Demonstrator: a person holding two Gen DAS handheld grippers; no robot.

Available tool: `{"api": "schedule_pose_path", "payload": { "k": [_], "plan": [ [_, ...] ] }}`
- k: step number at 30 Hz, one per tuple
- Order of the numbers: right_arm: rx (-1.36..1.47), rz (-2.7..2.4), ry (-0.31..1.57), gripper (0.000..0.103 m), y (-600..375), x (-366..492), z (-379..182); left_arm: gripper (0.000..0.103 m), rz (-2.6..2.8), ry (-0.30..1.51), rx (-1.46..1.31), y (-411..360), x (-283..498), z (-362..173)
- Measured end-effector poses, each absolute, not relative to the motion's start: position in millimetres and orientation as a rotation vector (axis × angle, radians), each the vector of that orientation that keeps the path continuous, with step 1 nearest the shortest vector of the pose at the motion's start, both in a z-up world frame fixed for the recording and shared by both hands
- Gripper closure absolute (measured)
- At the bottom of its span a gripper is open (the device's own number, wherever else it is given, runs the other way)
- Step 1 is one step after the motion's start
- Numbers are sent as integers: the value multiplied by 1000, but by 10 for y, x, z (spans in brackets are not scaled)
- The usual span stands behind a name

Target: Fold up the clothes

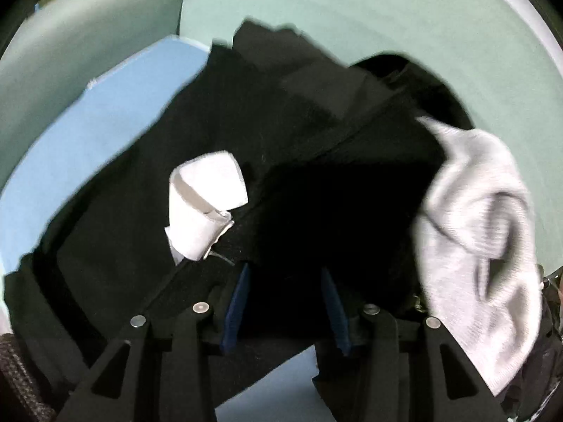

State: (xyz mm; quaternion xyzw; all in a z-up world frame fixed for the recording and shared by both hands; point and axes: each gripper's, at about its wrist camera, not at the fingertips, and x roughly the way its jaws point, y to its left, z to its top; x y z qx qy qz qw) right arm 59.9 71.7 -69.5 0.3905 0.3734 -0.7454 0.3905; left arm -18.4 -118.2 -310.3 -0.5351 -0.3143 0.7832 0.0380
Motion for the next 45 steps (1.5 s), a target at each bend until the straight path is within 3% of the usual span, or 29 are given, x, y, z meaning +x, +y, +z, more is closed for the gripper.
{"api": "schedule_pose_path", "payload": {
  "k": [2,5,9,12,16,18,19,20,21,24,26,28,31,33,37,43,45],
  "plan": [
    [938,-1922,907,32,896,680,-515,94,2384,-1014,-1642,-1217,-173,-3128],
    [907,-1883,844,32,1292,913,-391,94,2357,-1070,-1635,-1265,-165,-3144],
    [1088,-1763,739,32,1869,1276,-771,91,2335,-1066,-1610,-1306,-129,-3138],
    [1233,-1723,653,32,2234,1504,-1222,59,2331,-1076,-1617,-1329,-89,-3102],
    [1400,-1658,434,32,2466,1760,-1628,44,2354,-1084,-1521,-1405,40,-2893],
    [1408,-1660,385,33,2463,1860,-1693,43,2409,-1055,-1462,-1459,115,-2746],
    [1396,-1663,363,35,2452,1924,-1705,43,2442,-1035,-1433,-1500,143,-2670],
    [1378,-1660,338,52,2445,1967,-1714,43,2489,-1007,-1401,-1560,165,-2583],
    [1365,-1681,305,61,2485,2009,-1710,43,2542,-968,-1365,-1637,177,-2488],
    [1388,-1730,134,81,2743,2028,-1746,43,2721,-818,-1309,-1950,173,-2259],
    [1452,-1731,-14,85,3004,1997,-1826,43,2912,-643,-1334,-2309,200,-2147],
    [1455,-1742,-7,85,3115,2039,-1850,43,2989,-522,-1372,-2500,124,-2146],
    [1413,-1707,43,75,3146,2053,-1739,43,2937,-400,-1469,-2807,-47,-2275],
    [1393,-1709,44,52,3145,1985,-1607,43,2877,-384,-1466,-2966,-123,-2338],
    [1269,-1769,83,47,2899,1667,-1122,34,2794,-370,-1482,-3015,-328,-2442],
    [1156,-1810,304,39,1611,1192,-522,33,2783,-118,-1597,-2841,-627,-2757],
    [1119,-1845,381,32,1053,1135,-373,35,2759,-28,-1664,-2767,-697,-2875]
  ]
}}
